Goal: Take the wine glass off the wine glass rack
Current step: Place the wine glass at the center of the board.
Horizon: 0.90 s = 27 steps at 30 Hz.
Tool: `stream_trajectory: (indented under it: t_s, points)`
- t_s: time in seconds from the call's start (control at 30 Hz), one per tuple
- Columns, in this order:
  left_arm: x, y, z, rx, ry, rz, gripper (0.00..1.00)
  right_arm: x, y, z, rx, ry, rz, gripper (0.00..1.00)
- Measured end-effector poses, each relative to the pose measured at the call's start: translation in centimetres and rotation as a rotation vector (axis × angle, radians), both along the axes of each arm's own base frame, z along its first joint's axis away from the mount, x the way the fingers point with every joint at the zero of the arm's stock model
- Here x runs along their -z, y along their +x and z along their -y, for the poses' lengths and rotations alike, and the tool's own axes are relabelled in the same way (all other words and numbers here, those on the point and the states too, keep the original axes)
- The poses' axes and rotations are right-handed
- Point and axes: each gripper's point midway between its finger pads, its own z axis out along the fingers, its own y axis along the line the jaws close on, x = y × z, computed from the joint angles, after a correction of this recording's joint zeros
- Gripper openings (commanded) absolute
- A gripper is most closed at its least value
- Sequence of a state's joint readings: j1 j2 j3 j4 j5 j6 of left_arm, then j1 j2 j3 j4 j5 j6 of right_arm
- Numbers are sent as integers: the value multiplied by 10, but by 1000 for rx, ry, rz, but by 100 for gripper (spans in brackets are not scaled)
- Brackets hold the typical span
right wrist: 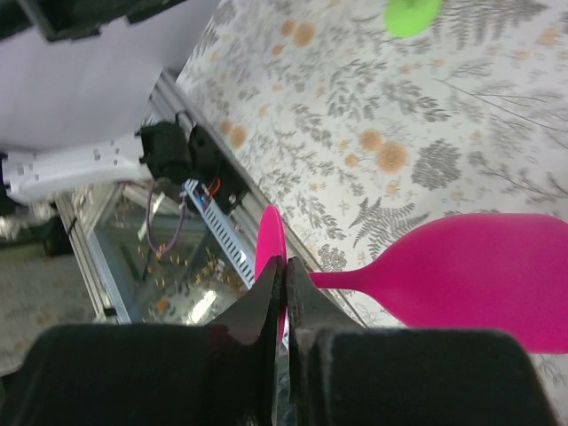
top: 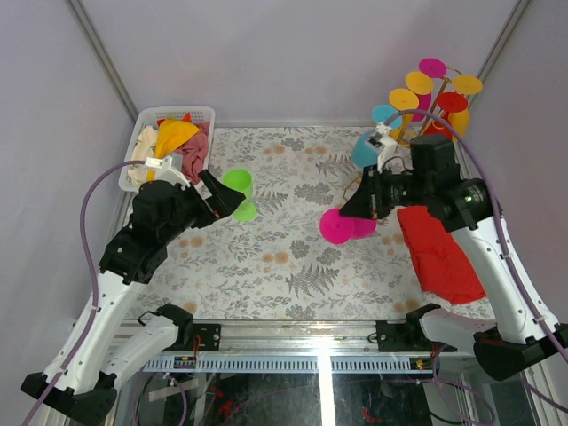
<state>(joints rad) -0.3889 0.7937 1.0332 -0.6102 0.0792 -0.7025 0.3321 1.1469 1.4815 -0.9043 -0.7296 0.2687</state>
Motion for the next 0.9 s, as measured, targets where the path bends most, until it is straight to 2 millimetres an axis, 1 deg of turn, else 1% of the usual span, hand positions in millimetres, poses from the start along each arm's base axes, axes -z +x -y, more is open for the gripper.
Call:
stream_trajectory:
  t_s: [0.03,0.13,0.23,0.4,0.53,0.6,0.73,0.9]
  points:
    - [0,-1,3,17,-6,-1,100,3,-6,-11,-43,-4,13,0]
    - [-2,-6,16,92,-40,10,100,9,-17,-31,-127,7,59,0]
    - [-6,-11,29,172,-77,29,97,13,-22,-48,-184,36,106,0]
    - [-18,-25,57,358,-181,74,87,19,-21,-72,-240,118,159,0]
    - [-28,-38,75,482,-275,96,81,20,-15,-83,-236,194,184,0]
    - [-30,-45,83,533,-310,106,75,16,-12,-88,-233,235,199,0]
    - [-33,-60,99,618,-343,110,59,3,-10,-95,-235,313,224,0]
    - [-37,-67,111,670,-363,121,35,-12,-8,-99,-235,371,252,0]
